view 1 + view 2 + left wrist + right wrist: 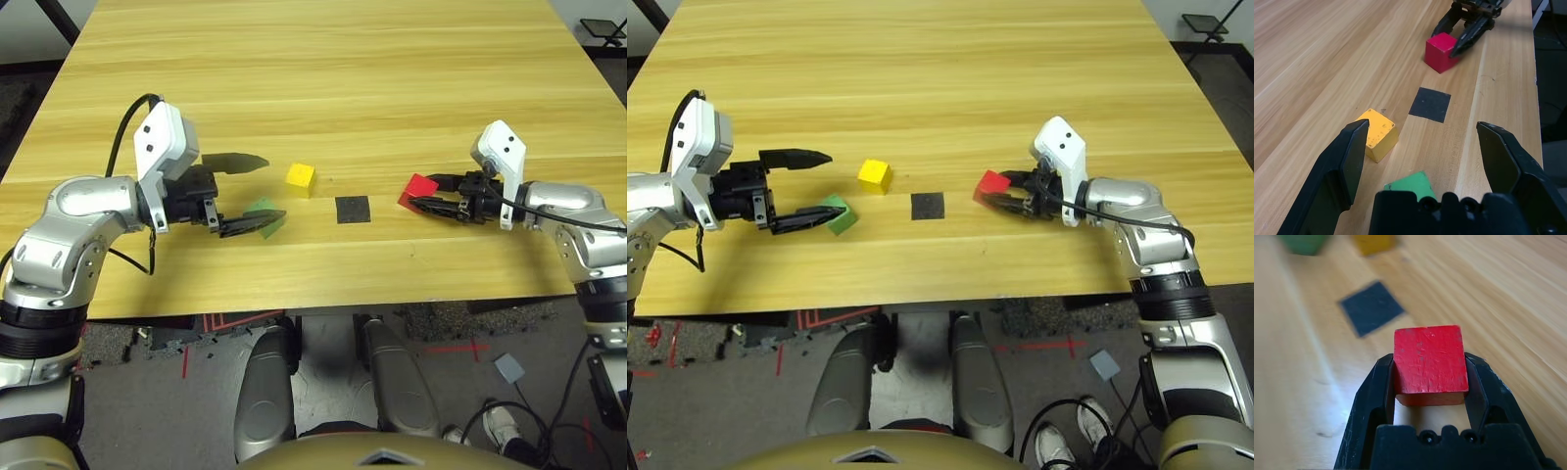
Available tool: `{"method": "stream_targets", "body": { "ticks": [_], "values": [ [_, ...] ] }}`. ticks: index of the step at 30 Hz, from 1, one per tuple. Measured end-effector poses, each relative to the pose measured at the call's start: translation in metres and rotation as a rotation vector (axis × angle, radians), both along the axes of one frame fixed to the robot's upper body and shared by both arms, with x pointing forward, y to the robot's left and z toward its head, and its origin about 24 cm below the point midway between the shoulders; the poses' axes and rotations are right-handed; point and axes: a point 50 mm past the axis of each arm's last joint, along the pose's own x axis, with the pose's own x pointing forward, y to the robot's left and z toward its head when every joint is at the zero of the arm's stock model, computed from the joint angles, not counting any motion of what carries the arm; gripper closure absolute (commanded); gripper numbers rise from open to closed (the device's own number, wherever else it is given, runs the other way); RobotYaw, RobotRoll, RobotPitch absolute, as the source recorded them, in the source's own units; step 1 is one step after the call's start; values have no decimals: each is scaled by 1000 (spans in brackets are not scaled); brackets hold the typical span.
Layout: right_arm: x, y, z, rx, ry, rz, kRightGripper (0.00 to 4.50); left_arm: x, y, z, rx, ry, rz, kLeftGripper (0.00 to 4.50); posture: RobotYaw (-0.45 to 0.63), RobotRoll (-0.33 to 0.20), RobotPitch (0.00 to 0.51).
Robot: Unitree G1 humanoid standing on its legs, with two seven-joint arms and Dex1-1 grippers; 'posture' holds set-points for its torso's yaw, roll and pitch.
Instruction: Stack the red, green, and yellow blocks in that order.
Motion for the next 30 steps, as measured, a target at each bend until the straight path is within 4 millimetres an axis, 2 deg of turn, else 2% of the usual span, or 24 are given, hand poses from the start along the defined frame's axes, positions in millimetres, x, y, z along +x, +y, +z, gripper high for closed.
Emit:
{"method": "stream_targets", "body": {
  "ticks": [5, 11, 18, 23, 25, 30],
  "values": [
    [5, 22, 20, -53, -31, 232, 2437, 0, 0, 0, -5, 13, 10, 0, 246, -83, 251],
    [21, 47, 22, -114, -60, 376, 2437, -1, -2, 2, -5, -2, 17, 0, 274, -85, 252],
    [35, 59, 17, -140, -84, 403, 2437, -5, 1, 4, -14, -16, 57, 0, 310, -83, 252],
    [39, 62, 9, -138, -70, 414, 2437, -7, 3, 4, -24, -21, 86, 0, 310, -83, 252],
    [39, 64, 5, -139, -63, 417, 2437, -8, 3, 4, -27, -20, 91, 0, 347, -77, 257],
    [39, 65, 5, -144, -71, 427, 2437, -10, 3, 3, -24, 3, 108, 0, 345, -71, 261]
  ]
}}
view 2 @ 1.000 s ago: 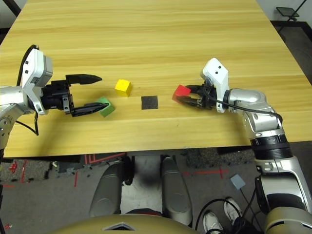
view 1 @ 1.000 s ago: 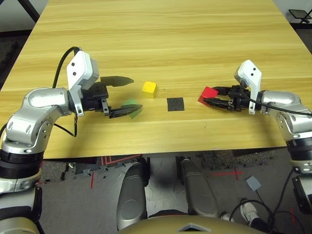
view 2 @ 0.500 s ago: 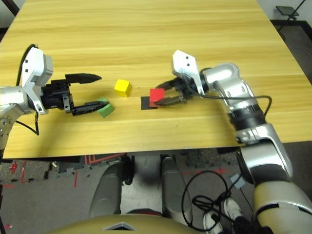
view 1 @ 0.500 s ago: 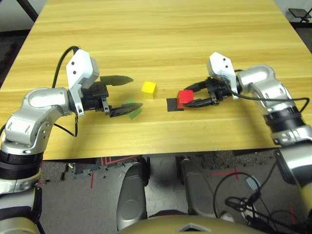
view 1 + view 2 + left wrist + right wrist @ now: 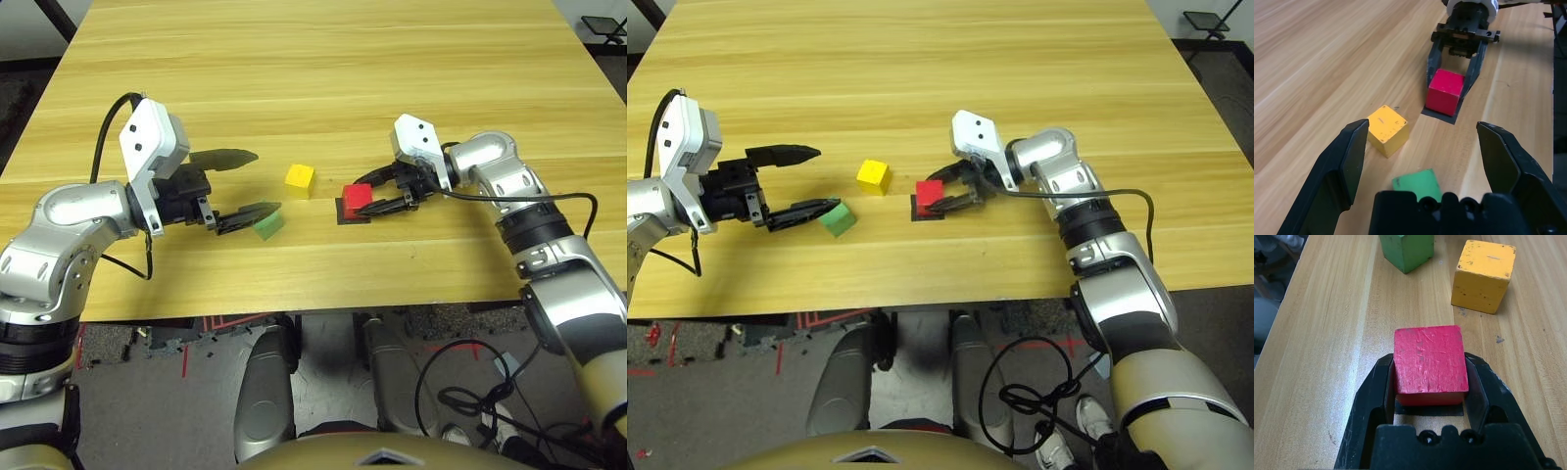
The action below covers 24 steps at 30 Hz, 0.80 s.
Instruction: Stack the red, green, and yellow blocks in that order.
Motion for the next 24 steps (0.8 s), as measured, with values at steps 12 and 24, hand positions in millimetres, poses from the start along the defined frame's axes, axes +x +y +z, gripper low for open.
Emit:
{"method": "stream_targets", "body": {
  "ticks": [12, 24],
  "values": [
    [-2, -16, 9, 49, -5, -12, 40, -7, -10, -8, -10, 115, 150, 0, 310, -49, 266],
    [-16, -65, 63, 74, -88, -101, 40, -10, -14, -17, 30, 129, 239, 0, 260, -37, 257]
  ]
}}
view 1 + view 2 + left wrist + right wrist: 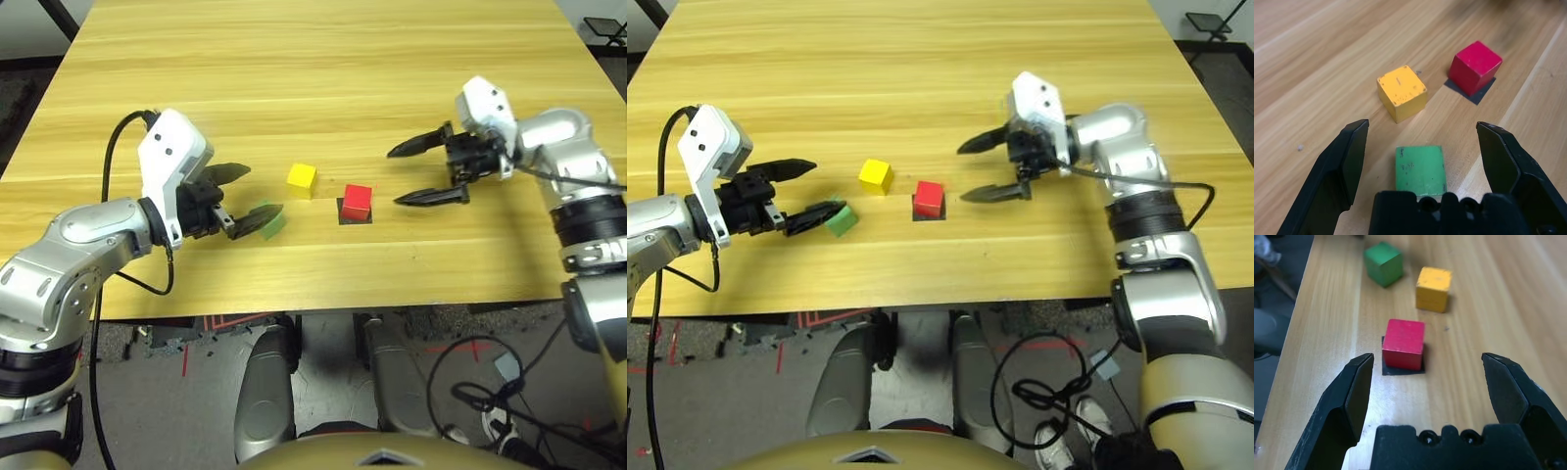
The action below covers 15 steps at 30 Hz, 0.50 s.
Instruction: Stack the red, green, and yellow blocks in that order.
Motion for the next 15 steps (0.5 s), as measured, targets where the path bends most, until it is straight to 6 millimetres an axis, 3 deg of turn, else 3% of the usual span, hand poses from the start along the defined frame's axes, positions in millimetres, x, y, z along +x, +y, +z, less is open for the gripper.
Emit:
{"method": "stream_targets", "body": {
  "ticks": [6, 15],
  "values": [
    [-4, 5, 9, 26, -14, -17, 40, -4, -1, -19, 61, 24, -9, 0, 245, -35, 257],
    [-11, 14, 10, 67, 8, -14, 40, 5, 8, -29, 86, -10, 52, 0, 230, -42, 264]
  ]
}}
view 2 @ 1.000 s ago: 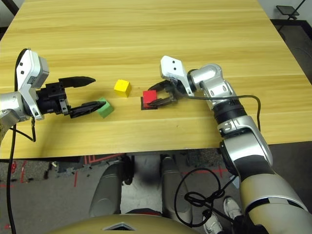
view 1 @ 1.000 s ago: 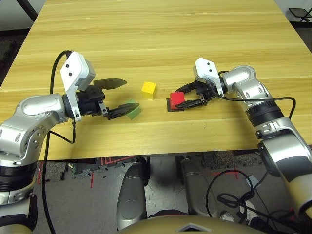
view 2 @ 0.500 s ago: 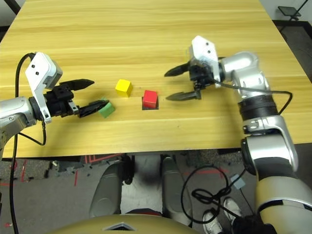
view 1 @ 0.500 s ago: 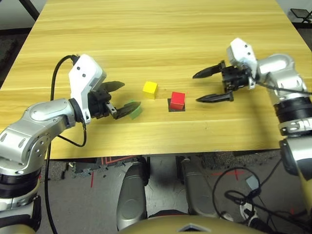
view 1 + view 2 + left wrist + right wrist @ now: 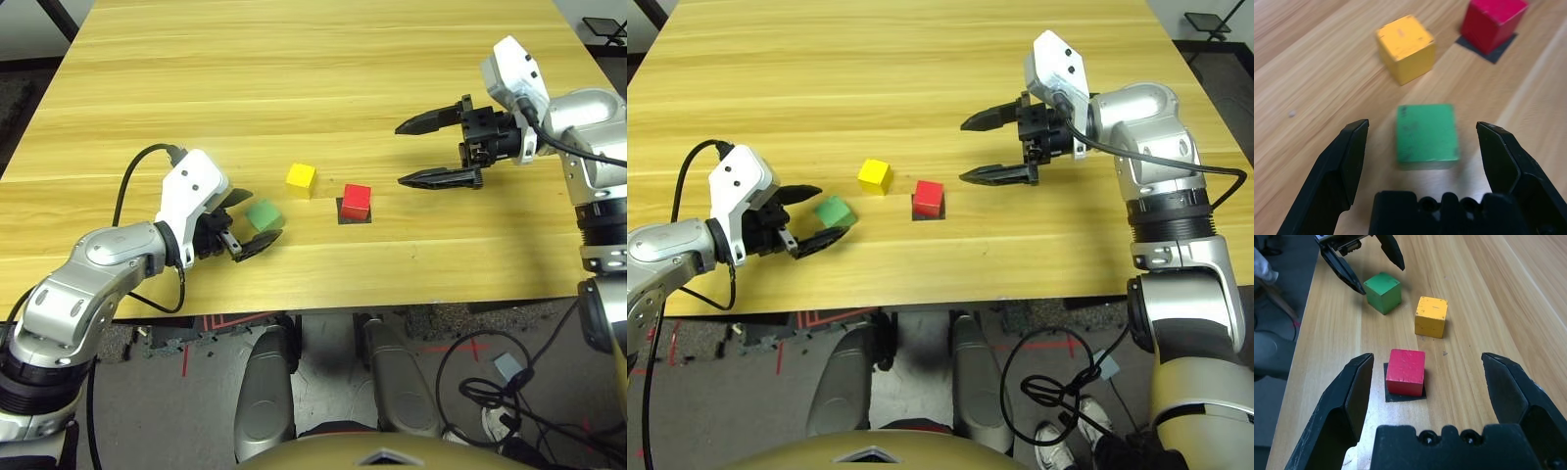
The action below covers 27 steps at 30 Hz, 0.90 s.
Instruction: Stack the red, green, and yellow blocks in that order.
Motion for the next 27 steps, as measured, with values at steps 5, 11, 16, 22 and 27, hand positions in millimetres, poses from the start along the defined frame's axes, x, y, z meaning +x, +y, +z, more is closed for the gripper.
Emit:
{"method": "stream_targets", "body": {
  "ticks": [5, 11, 16, 22, 27],
  "values": [
    [-1, 2, 1, 9, -1, -6, 40, 4, 3, -2, 3, -7, 16, 0, 220, -45, 266],
    [-2, 3, 3, 20, -8, -7, 40, 5, -2, -10, -12, 16, -5, 0, 214, -42, 267],
    [-2, 3, 1, 26, -6, -15, 10, 5, -3, -12, -6, 29, -16, 183, 211, -37, 268],
    [-3, 3, -3, 43, 8, -30, 0, 3, -5, -17, -16, 59, -4, 2081, 209, -29, 267],
    [-2, 1, -5, 49, 8, -49, 0, 2, -11, -12, -30, 71, -26, 2434, 212, -23, 263]
  ]
}}
